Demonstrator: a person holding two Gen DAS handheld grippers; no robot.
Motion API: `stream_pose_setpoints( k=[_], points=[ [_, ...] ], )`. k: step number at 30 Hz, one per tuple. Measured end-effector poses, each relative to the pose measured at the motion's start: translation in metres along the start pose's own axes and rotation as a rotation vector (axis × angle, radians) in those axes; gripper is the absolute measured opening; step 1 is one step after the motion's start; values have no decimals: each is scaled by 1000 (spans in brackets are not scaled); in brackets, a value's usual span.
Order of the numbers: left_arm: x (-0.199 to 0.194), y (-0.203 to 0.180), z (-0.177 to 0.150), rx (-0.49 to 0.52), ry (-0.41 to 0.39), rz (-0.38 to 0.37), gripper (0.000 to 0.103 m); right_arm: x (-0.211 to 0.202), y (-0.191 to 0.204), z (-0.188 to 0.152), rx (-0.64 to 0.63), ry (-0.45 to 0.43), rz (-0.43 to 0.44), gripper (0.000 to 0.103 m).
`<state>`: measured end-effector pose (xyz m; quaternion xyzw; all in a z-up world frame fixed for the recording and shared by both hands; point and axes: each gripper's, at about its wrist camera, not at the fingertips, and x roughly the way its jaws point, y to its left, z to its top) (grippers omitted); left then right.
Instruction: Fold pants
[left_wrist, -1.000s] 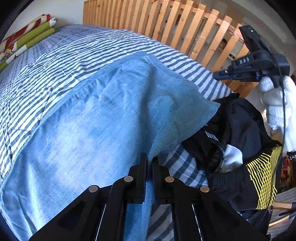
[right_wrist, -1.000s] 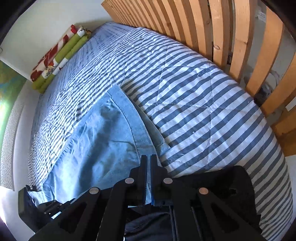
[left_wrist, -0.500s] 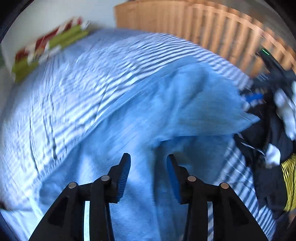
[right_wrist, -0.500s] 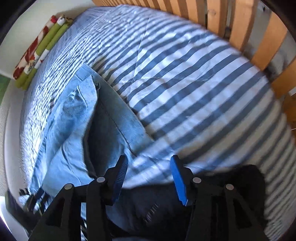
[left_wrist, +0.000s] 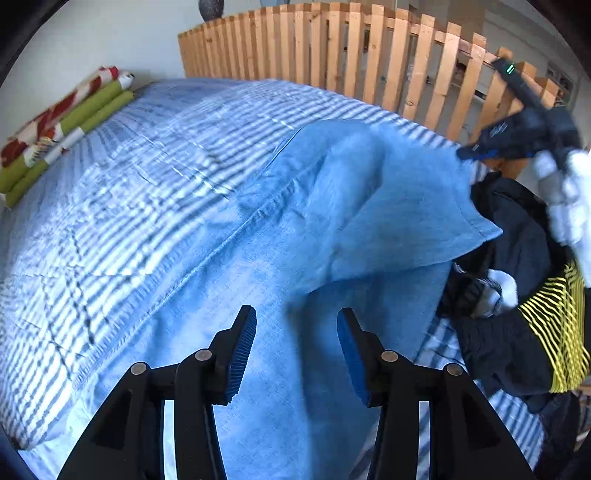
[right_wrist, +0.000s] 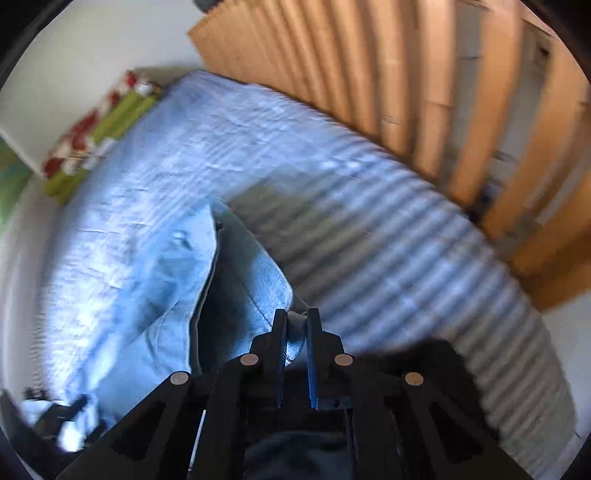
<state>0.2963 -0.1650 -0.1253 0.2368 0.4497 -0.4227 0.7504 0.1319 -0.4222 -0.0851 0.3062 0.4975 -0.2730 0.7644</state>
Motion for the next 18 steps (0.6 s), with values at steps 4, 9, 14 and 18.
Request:
stream_pose_setpoints(
  k=[4, 9, 14, 18],
  points=[
    [-13, 7, -3, -16, -15, -56, 49, 29, -11, 1, 25, 123, -30, 17],
    [-28, 38, -8, 4, -38, 64, 49, 3, 3, 21, -33, 16, 107, 53],
    [0, 77, -7, 7, 41, 200, 50, 39, 42, 42, -97, 93, 100, 61],
    [20, 79, -10, 37, 75, 197, 44, 71, 49, 49, -52, 141, 114, 61]
  ],
)
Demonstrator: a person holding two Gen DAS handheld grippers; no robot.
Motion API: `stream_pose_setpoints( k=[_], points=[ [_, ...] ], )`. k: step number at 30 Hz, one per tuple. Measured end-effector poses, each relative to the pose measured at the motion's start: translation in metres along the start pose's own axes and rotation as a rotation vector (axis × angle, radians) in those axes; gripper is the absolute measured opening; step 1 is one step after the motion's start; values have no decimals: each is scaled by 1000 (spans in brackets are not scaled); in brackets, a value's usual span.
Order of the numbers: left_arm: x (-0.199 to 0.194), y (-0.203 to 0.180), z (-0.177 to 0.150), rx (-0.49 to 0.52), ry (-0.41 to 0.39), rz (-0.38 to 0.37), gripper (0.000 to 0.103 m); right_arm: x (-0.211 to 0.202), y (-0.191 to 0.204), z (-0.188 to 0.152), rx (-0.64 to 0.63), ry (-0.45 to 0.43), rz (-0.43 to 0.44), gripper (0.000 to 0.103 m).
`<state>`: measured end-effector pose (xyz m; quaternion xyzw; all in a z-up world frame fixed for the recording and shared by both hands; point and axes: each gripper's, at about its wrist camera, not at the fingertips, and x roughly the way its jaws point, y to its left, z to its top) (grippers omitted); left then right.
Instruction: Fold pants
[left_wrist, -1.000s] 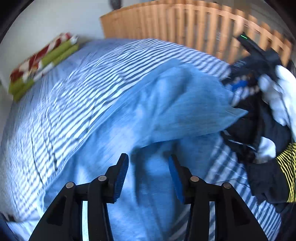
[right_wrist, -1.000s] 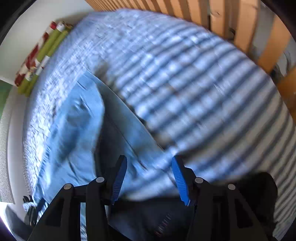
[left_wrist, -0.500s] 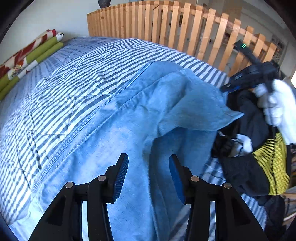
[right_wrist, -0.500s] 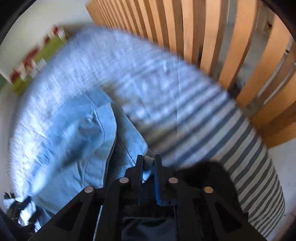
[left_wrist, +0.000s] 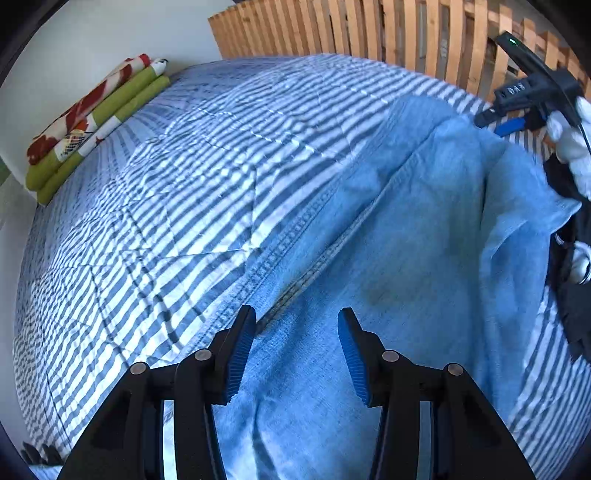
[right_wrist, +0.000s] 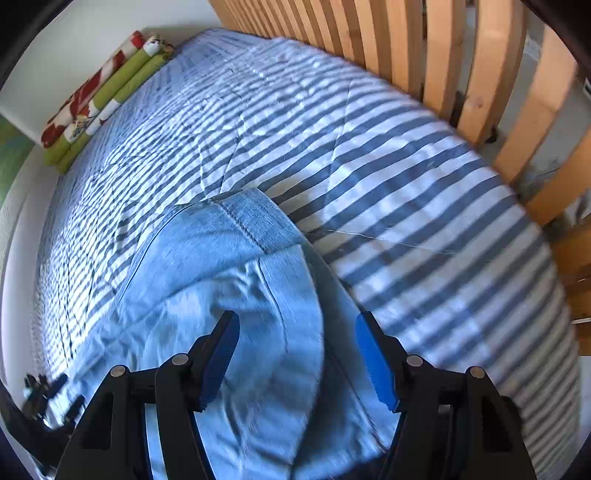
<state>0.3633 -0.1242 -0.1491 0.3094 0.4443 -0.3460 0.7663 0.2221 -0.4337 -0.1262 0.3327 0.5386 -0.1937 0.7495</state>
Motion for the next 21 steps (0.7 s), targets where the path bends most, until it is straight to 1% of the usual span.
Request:
stream_pose_setpoints(
  k=[1, 2, 3, 4, 5, 6, 7, 9, 12, 14, 15, 19, 20, 21],
  points=[
    [1, -3, -2, 12, -3, -2, 30, 3, -2, 0, 16, 7, 5, 52],
    [1, -4, -4, 24, -8, 11, 22, 5, -4, 0, 29, 7, 1, 42],
    [1, -6, -6, 35, -9, 21, 9, 6, -3, 1, 33, 8, -11, 24],
    [1, -6, -9, 35, -9, 20, 1, 5, -4, 0, 25, 4, -9, 17],
    [-1, -5, -11, 28, -11, 7, 0, 2, -6, -2, 12, -9, -6, 15],
    [-5, -5, -14, 21, -19, -16, 0, -2, -6, -4, 2, -25, -6, 8],
    [-6, -3, -17, 27, -30, -14, 0, -6, -7, -5, -8, -40, -18, 5],
    [-15, -6, -22, 45, -53, -2, 0, -16, -6, -7, -31, -66, 0, 4],
    [-31, -7, -26, 39, -84, 14, 0, -28, -3, -8, -42, -103, -23, 3],
    [-42, -6, -23, 45, -110, -6, 0, -37, 2, -8, -57, -133, -32, 3],
    [-46, -5, -22, 43, -123, 11, 0, -39, 8, -7, -76, -146, -29, 3],
    [-49, 6, -14, 27, -158, 37, 0, -51, 23, -3, -107, -199, -66, 3],
    [-46, 8, -13, 33, -145, 13, 2, -54, 26, -2, -111, -210, -67, 3],
    [-39, 11, -11, 32, -118, 1, 11, -56, 29, 0, -118, -217, -65, 3]
  ],
)
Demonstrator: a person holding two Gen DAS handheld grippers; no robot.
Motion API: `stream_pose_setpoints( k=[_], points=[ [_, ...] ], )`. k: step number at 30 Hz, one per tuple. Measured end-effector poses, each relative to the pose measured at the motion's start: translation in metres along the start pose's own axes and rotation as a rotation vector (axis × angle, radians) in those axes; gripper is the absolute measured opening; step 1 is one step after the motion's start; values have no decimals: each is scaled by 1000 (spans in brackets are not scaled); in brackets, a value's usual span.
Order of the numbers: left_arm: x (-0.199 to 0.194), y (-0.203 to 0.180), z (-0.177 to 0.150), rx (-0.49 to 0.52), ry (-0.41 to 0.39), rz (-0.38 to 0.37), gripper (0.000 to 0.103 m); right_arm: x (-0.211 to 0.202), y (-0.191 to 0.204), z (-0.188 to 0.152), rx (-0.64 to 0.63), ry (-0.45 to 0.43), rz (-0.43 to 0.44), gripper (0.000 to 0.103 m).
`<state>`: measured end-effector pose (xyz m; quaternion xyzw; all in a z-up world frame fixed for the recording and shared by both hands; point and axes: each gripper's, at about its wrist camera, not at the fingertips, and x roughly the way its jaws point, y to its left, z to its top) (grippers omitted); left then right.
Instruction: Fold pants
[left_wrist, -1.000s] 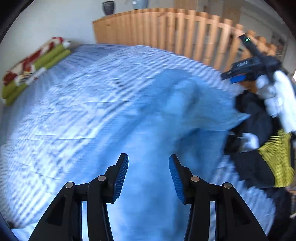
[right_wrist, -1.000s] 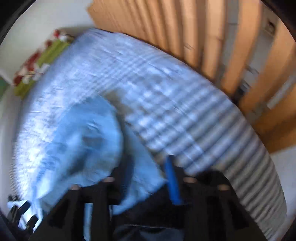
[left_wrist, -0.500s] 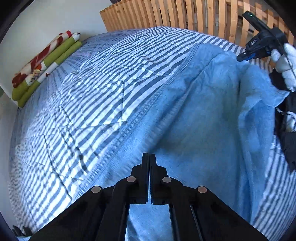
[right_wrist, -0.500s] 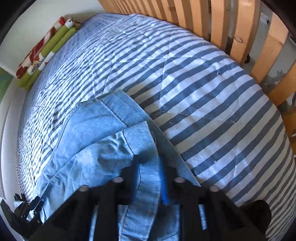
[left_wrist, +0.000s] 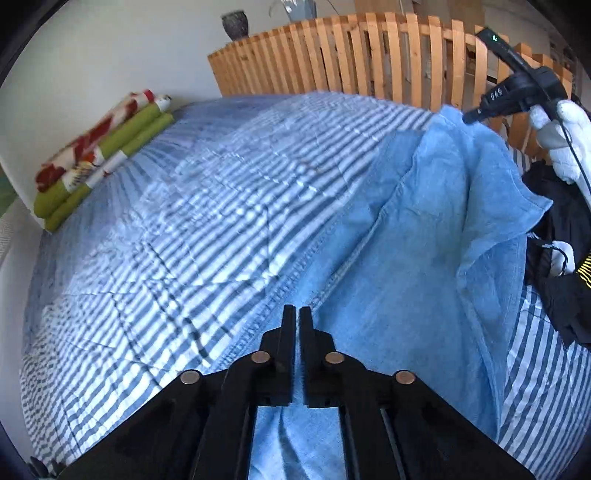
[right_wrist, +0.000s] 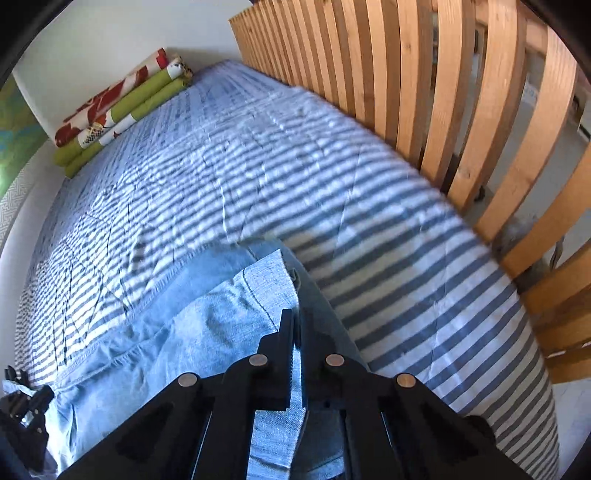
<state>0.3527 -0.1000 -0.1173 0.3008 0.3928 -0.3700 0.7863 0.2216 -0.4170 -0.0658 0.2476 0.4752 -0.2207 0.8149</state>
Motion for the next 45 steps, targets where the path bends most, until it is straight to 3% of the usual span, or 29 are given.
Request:
stream_pose_setpoints(
  k=[1, 2, 6, 8, 9, 12, 16, 21, 24, 25, 26, 28, 32, 37, 39, 42, 45],
  points=[
    [5, 1, 1, 6, 14, 5, 23, -1, 3, 1, -9, -5, -7, 3],
    [12, 0, 2, 21, 28, 6, 26, -1, 6, 2, -20, -6, -16, 3],
    [37, -9, -1, 84, 94, 8, 27, -3, 15, 5, -46, -27, -45, 3],
    [43, -9, -1, 79, 104, 7, 22, -6, 17, 7, -42, -40, -43, 3],
    [42, -9, -1, 68, 100, 12, 11, -8, 18, 8, -45, -47, -45, 3],
    [30, -7, -3, 60, 71, 3, 5, -15, 22, 9, -64, -76, -64, 2],
    [15, -4, -4, 66, 40, 14, 4, -24, 26, 15, -72, -111, -75, 2],
    [12, 18, 13, -1, 15, 105, 4, -15, 42, 33, -100, -150, -117, 2],
    [35, 29, 15, -52, 90, 62, 8, 12, 59, 41, -207, -128, -221, 4],
    [43, 27, 14, -32, 119, 87, 10, 19, 57, 43, -193, -101, -242, 10],
    [45, 24, 12, -16, 134, 120, 13, 21, 48, 45, -153, -71, -224, 15],
    [38, 22, 9, -10, 117, 136, 31, 15, 21, 43, -48, -39, -136, 36],
    [5, 13, -1, -28, 51, 72, 33, 6, -26, 11, 43, 98, 30, 36],
    [-24, -24, -20, 15, 44, -49, 33, 33, -46, -51, 93, 297, 63, 37],
    [-31, -42, -25, 39, 54, -84, 33, 39, -46, -60, 134, 312, 99, 38],
    [-31, -65, -33, 45, 80, -130, 34, 41, -44, -63, 209, 304, 140, 52],
    [-25, -89, -40, 72, 113, -145, 34, 42, -35, -64, 217, 310, 138, 54]
  ],
)
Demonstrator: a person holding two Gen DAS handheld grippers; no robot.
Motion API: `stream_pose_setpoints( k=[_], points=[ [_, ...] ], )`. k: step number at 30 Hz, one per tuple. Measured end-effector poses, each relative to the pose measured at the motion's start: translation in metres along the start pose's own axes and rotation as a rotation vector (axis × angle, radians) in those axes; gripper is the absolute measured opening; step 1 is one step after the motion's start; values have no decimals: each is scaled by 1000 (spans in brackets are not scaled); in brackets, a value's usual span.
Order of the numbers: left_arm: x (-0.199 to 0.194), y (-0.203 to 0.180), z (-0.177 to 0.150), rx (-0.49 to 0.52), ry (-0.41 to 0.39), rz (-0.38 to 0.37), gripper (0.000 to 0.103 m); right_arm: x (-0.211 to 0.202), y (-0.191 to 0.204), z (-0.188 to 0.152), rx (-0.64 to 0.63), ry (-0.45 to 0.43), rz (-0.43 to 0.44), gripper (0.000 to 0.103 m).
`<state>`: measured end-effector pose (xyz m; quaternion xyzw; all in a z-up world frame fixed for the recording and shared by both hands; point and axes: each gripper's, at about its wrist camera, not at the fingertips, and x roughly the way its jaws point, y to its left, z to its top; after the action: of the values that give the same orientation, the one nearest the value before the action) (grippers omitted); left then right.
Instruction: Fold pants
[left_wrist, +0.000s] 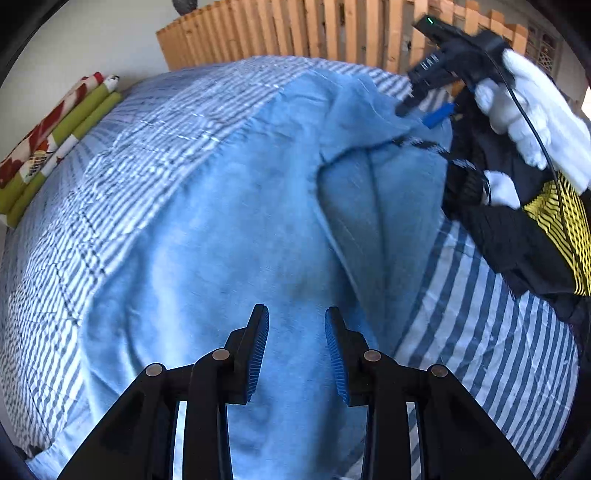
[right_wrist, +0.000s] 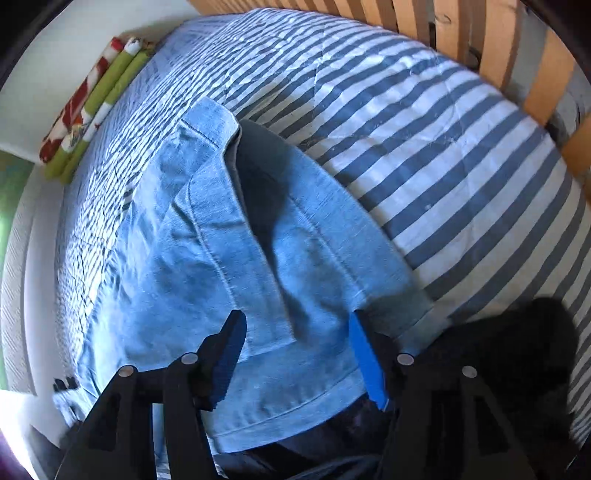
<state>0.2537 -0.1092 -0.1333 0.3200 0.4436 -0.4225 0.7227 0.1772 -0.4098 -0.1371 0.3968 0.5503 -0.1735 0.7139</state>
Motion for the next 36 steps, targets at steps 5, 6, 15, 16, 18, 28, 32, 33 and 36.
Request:
stream_pose_setpoints(
  k=[5, 6, 15, 16, 18, 28, 32, 33, 36],
  points=[
    [11, -19, -3, 23, 16, -9, 34, 3, 16, -1, -16, 0, -60, 16],
    [12, -21, -3, 26, 21, -12, 34, 1, 18, -2, -14, -11, -71, 8],
    [17, -24, -8, 21, 22, -57, 34, -65, 17, -3, -53, -213, -156, 2],
    [16, -24, -8, 25, 20, -66, 34, -72, 14, 3, -46, -238, -180, 2],
    [17, -28, -9, 35, 22, -75, 34, -81, 0, 7, -24, -256, -224, 2],
    [-45, 14, -27, -77, -38, -22, 34, -54, -21, 1, -44, -169, -265, 6],
    [-109, 63, -72, -225, -88, 84, 34, -78, 21, -32, -187, -179, -127, 10],
    [-123, 76, -87, -269, -95, 116, 34, -81, 31, -43, -222, -178, -100, 13],
    [-156, 106, -140, -392, -91, 170, 34, -81, 82, -83, -351, -143, -11, 24]
  ],
)
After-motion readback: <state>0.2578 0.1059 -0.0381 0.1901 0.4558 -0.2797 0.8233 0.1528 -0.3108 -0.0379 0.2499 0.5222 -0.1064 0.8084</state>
